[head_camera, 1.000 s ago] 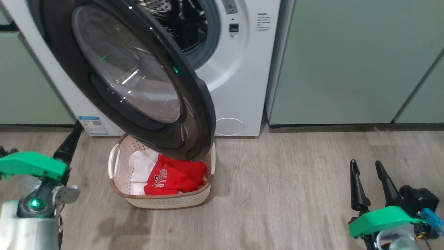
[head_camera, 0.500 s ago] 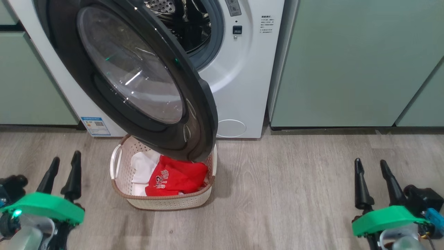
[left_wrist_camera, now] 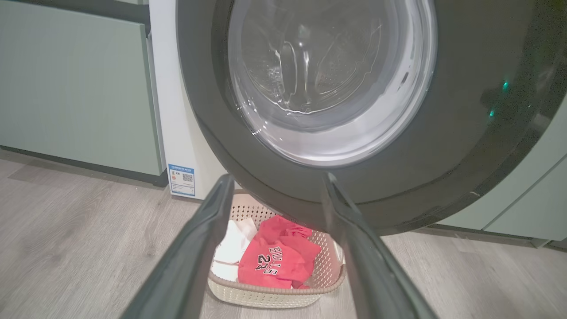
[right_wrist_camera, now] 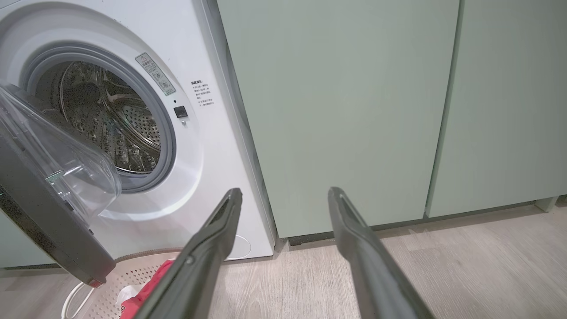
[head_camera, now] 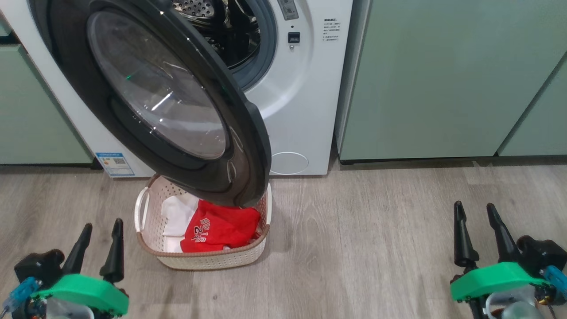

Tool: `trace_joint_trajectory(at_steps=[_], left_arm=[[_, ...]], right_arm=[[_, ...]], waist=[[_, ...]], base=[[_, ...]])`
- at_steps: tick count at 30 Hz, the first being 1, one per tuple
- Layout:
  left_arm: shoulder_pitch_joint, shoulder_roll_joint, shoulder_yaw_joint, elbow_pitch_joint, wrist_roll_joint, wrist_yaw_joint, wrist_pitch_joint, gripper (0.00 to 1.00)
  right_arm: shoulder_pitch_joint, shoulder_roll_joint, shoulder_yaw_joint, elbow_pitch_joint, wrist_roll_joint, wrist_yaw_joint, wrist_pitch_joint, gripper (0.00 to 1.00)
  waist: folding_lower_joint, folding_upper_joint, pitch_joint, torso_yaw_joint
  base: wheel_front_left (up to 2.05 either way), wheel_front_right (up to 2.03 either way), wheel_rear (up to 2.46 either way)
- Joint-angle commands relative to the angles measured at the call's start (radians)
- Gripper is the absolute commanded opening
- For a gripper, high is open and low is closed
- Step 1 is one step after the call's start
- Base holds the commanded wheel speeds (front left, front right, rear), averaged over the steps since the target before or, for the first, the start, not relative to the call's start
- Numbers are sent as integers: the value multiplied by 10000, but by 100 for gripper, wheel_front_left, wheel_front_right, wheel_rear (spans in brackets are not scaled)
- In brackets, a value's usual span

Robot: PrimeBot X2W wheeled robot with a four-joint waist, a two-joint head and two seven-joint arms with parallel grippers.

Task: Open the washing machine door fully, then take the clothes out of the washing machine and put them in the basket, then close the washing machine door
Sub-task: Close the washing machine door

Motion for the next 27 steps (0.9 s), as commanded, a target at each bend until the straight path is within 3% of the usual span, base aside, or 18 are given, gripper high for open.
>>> trace_joint_trajectory(at_steps=[1, 17, 18, 20, 27], left_arm=[[-429, 192, 472, -225, 207, 10, -65, 100], [-574, 217, 518, 30, 501, 10, -66, 100], [-579, 213, 522, 45, 518, 10, -66, 100], [-567, 164, 564, 75, 557, 10, -66, 100], [-433, -313, 923, 76, 904, 10, -66, 100]], right_arm=[[-110, 8, 226, -333, -105, -6, -109, 100], [-111, -79, 178, -253, -106, -6, -109, 100], [-134, -87, 123, -245, -88, -6, -109, 90], [-233, -108, -122, -377, -156, -6, -109, 0], [-1093, -153, -480, -1154, 34, -6, -109, 0]], waist=[[0, 0, -15, -20], [0, 0, -78, 124], [0, 0, -80, 140], [0, 0, -67, 177], [0, 0, 64, 443]], base=[[0, 0, 0], [0, 0, 0], [0, 0, 0], [0, 0, 0], [0, 0, 0]])
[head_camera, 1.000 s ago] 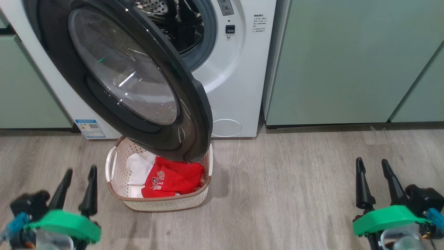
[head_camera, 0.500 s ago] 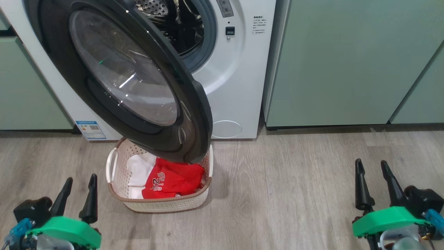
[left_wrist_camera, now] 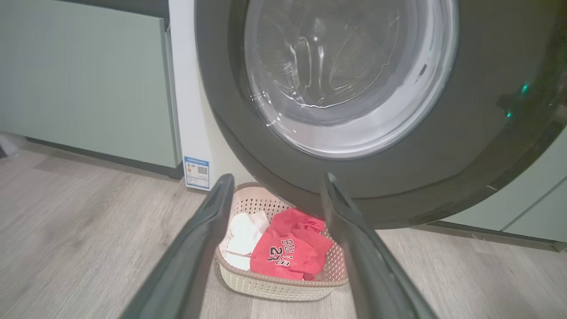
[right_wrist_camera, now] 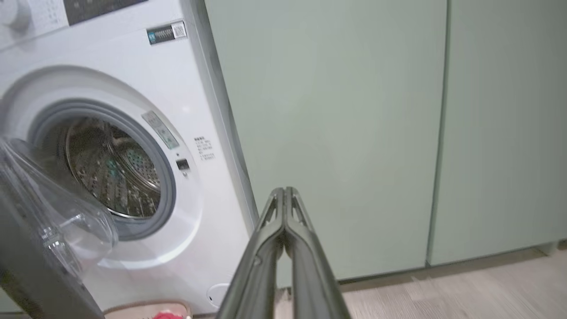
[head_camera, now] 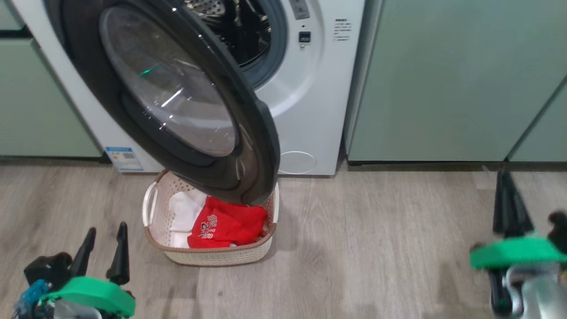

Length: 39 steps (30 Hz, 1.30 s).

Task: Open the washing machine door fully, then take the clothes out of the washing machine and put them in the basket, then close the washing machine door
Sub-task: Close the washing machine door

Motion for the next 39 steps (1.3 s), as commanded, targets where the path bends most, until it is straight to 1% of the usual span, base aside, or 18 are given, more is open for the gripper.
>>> trace_joint_trajectory(at_steps=[1, 5, 8, 11, 14, 19, 24, 25, 28, 30, 32, 33, 39], left_arm=[[-451, 172, 386, -239, 84, 10, -64, 100], [-514, 31, 478, -184, 320, 10, -64, 100], [-566, -64, 536, -212, 542, 10, -64, 100], [-632, -169, 625, -278, 676, 10, -64, 100], [-697, -291, 709, -281, 744, 10, -64, 100], [-820, -618, 927, -274, 866, 10, -64, 100], [-979, -838, 773, -300, 1093, 10, -64, 100], [-979, -838, 773, -300, 1093, 10, -64, 100], [-1056, -947, 708, -349, 1190, 10, -64, 100], [-1077, -1004, 668, -389, 1223, 10, -64, 100], [-1098, -1041, 609, -428, 1280, 10, -64, 100], [-1148, -1084, 565, -488, 1330, 10, -64, 100], [-1389, -1322, 667, -593, 1413, 10, -64, 100]], right_arm=[[-744, -154, 238, -501, 66, -6, -107, 0], [-1531, -229, 408, -950, 327, -6, -107, 0], [-2124, -246, 827, -1246, 471, -6, -107, 0], [-2697, -222, 1515, -1437, 681, -6, -107, 0], [-3183, -177, 2481, -1540, 831, -6, -107, 0], [-3700, -19, 3855, -1341, 1221, -6, -107, 0], [-3987, 69, 5529, -510, 1533, -6, -107, 0], [-3987, 69, 5529, -510, 1533, -6, -107, 0], [-4124, 85, 6476, 284, 1628, -6, -107, 0], [-4241, 92, 6933, 856, 1715, -6, -107, 0], [-4332, 99, 7114, 1361, 1847, -6, -107, 0], [-4431, 105, 7061, 1793, 1994, -6, -107, 0], [-4880, 120, 6629, 2808, 2160, -6, -107, 0]], waist=[[0, 0, 50, 129], [0, 0, 120, 497], [0, 0, 147, 800], [0, 0, 171, 1111], [0, 0, 185, 1418], [0, 0, 234, 1858], [0, 0, 367, 2223], [0, 0, 367, 2223], [0, 0, 471, 2397], [0, 0, 554, 2479], [0, 0, 653, 2551], [0, 0, 812, 2623], [0, 0, 1320, 2694]], base=[[0, 0, 0], [0, 0, 0], [0, 0, 0], [0, 0, 0], [0, 0, 0], [0, 0, 0], [0, 0, 0], [0, 0, 0], [0, 0, 0], [0, 0, 0], [0, 0, 0], [0, 0, 0], [0, 0, 0]])
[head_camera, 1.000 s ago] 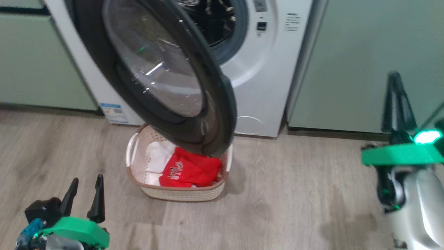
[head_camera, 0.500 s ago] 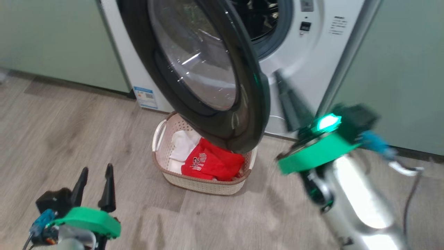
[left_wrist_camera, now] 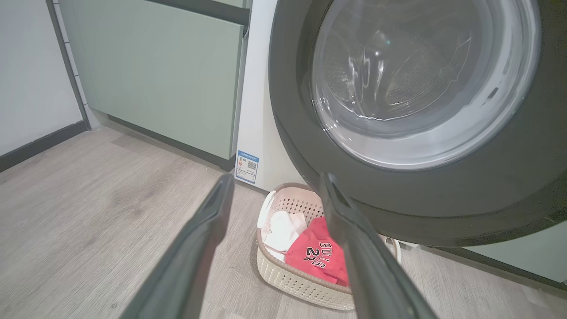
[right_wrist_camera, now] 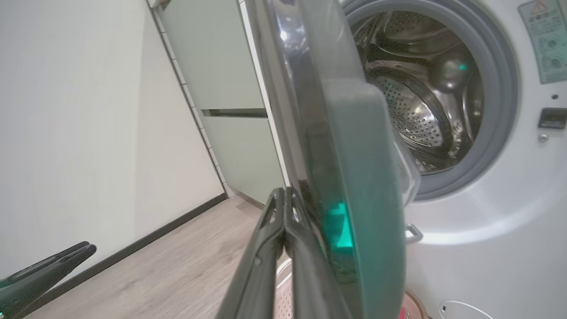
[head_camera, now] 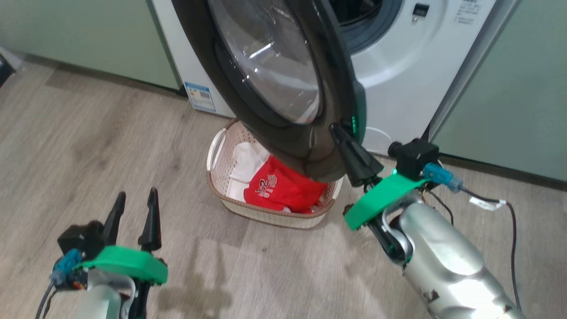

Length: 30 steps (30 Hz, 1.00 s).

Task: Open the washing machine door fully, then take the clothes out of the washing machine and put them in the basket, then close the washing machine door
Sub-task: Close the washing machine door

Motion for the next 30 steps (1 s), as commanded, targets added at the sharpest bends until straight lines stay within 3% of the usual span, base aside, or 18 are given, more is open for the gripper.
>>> trace_joint_trajectory(at_steps=[1, 11, 30], left_arm=[[-507, 78, 328, -315, 109, 10, -64, 100], [-714, -158, 228, -458, 274, 10, -65, 100], [-1724, -540, -343, -674, 311, 10, -65, 100]], right_arm=[[-370, 170, -103, -213, 76, -13, -53, 0], [-1029, 176, -1149, 727, 48, -13, -53, 0], [-5487, -641, -2743, 3399, -510, -13, -53, 0]], waist=[[0, 0, 135, 20], [0, 0, 684, -134], [0, 0, 2667, 214]], base=[[0, 0, 0], [0, 0, 0], [0, 0, 0]])
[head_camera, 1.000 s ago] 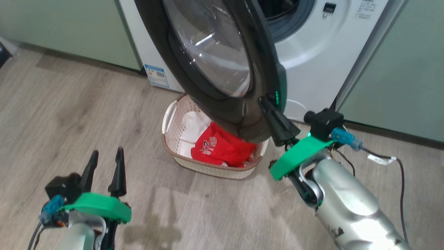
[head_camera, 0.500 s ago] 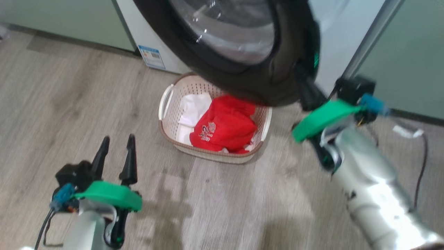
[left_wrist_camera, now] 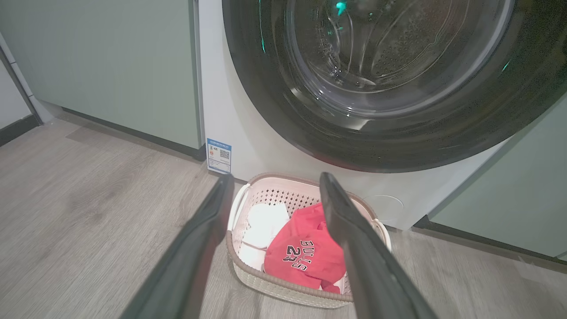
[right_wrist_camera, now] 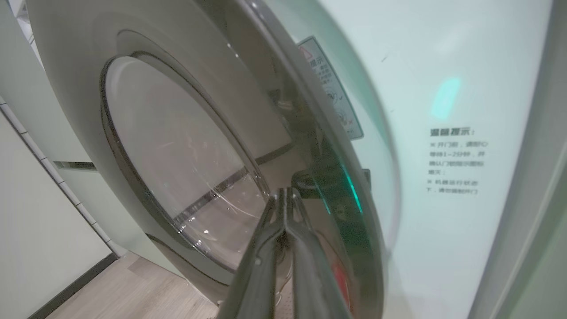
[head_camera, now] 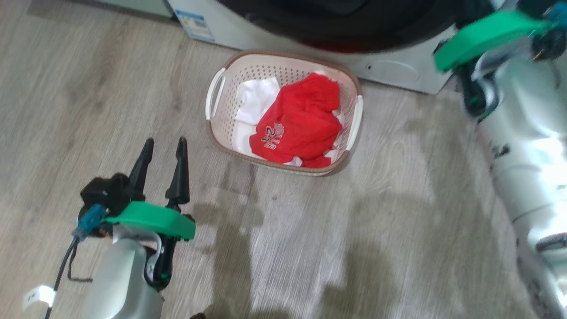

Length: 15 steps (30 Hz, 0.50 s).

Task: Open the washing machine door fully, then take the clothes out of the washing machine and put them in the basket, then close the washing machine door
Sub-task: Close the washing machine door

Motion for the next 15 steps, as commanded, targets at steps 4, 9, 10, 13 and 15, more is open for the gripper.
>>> trace_joint_trajectory(at_steps=[4, 9, 10, 13, 15], left_arm=[[-404, 91, 200, -337, 111, 10, -66, 100], [-441, 70, 167, -341, 119, 10, -66, 100], [-446, 68, 151, -334, 86, 10, -66, 100], [-497, 66, 102, -319, -34, 10, -67, 100], [-538, 65, 81, -341, -97, 10, -67, 100]], right_arm=[[-1017, -38, -148, 262, -100, -9, -51, 0], [-1756, -124, -563, 701, -103, -9, -51, 0], [-1859, -131, -674, 778, -111, -9, -51, 0], [-2190, -158, -1116, 1034, -120, -9, -51, 0], [-2356, -138, -1255, 1159, -270, -9, -51, 0]], waist=[[-1, 0, 369, 241], [-1, 0, 487, 318], [-1, 0, 496, 327], [-1, 0, 570, 350], [-1, 0, 631, 352]], base=[[0, 0, 0], [0, 0, 0], [0, 0, 0], [0, 0, 0], [0, 0, 0]])
